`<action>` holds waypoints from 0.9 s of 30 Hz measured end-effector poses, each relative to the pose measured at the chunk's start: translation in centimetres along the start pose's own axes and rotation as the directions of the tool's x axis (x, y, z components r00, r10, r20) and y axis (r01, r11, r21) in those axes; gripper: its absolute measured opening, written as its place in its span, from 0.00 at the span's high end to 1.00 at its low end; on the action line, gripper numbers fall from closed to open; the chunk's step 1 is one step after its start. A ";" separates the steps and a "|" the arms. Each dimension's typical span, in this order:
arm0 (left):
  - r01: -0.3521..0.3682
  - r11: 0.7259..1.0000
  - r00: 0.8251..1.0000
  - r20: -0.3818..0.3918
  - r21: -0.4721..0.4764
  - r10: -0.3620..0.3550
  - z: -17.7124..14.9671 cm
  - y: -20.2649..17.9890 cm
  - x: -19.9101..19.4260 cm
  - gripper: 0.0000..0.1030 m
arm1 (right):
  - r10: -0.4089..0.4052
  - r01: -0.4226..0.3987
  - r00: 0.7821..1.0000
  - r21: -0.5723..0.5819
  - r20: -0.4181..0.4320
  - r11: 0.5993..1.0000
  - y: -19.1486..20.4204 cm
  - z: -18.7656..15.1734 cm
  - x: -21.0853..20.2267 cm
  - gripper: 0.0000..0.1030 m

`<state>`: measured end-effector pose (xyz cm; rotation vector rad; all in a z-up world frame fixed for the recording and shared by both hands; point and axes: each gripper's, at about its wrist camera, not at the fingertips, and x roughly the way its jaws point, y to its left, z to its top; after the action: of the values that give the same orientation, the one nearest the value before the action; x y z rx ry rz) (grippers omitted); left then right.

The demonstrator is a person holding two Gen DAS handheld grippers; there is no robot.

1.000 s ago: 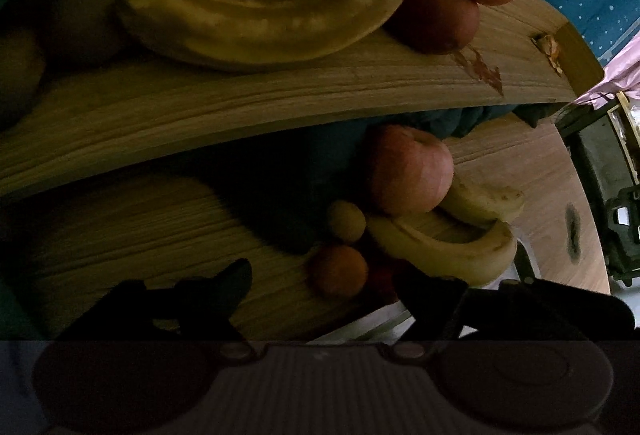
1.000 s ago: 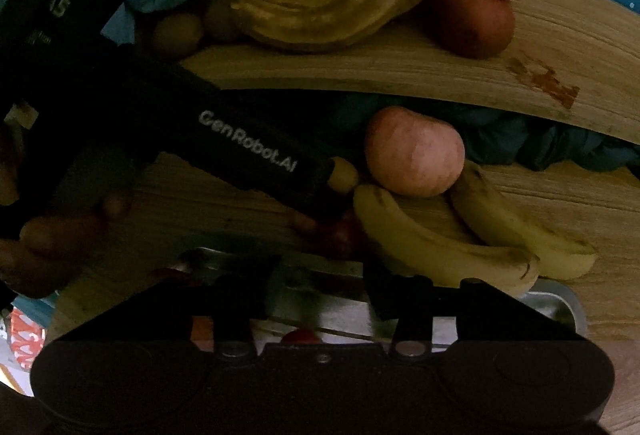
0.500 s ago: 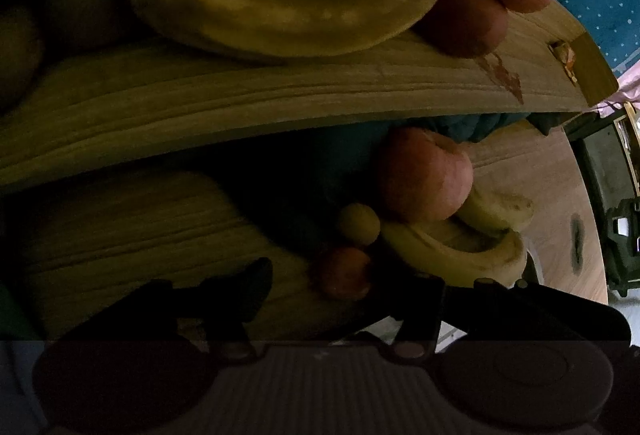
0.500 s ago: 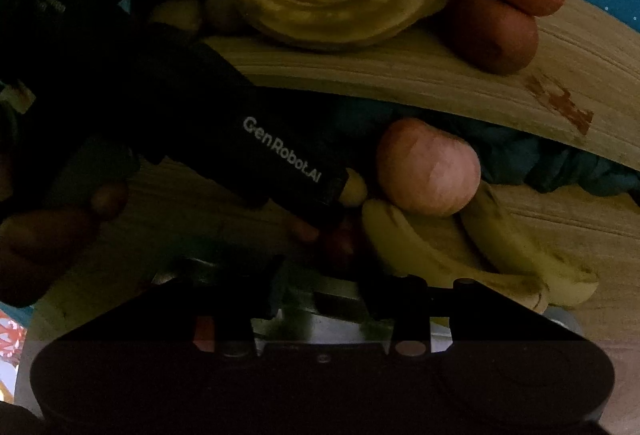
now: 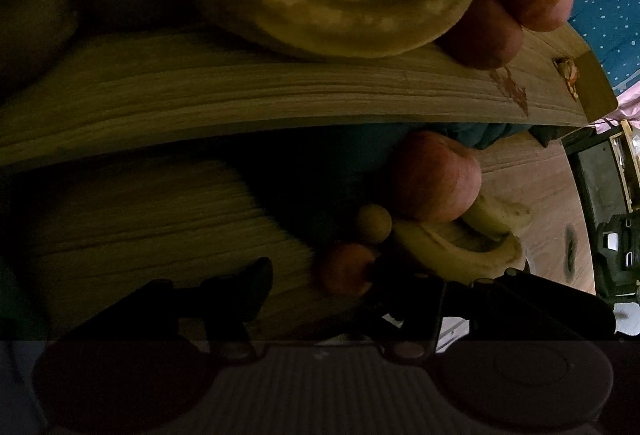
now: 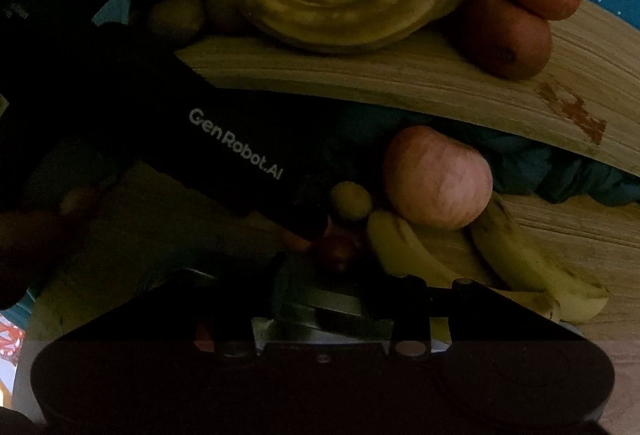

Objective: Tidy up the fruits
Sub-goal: 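Grasp a small orange with the left tool while the right tool grasps a small red fruit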

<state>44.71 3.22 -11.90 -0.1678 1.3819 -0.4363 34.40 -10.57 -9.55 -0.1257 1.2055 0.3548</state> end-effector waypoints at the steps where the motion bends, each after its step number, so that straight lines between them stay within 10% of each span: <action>1: 0.000 1.000 1.000 0.000 0.002 0.000 0.0 -0.1 0.0 0.41 | 0.002 -0.002 1.000 0.003 0.001 1.000 -0.1 0.0 0.0 0.62; 12: 0.033 0.999 0.999 -0.023 0.022 -0.033 -0.1 -0.8 0.4 0.64 | 0.007 -0.007 1.000 0.012 -0.001 1.000 -0.1 0.8 0.4 0.65; 27: 0.040 0.999 0.999 -0.011 0.001 -0.040 -0.3 -0.5 0.1 0.68 | 0.023 -0.021 0.999 0.050 -0.038 0.999 -0.1 1.8 2.0 0.67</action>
<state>44.31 2.79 -11.91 -0.1922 1.3911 -0.4721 36.63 -9.72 -10.75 -0.0768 1.2532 0.3432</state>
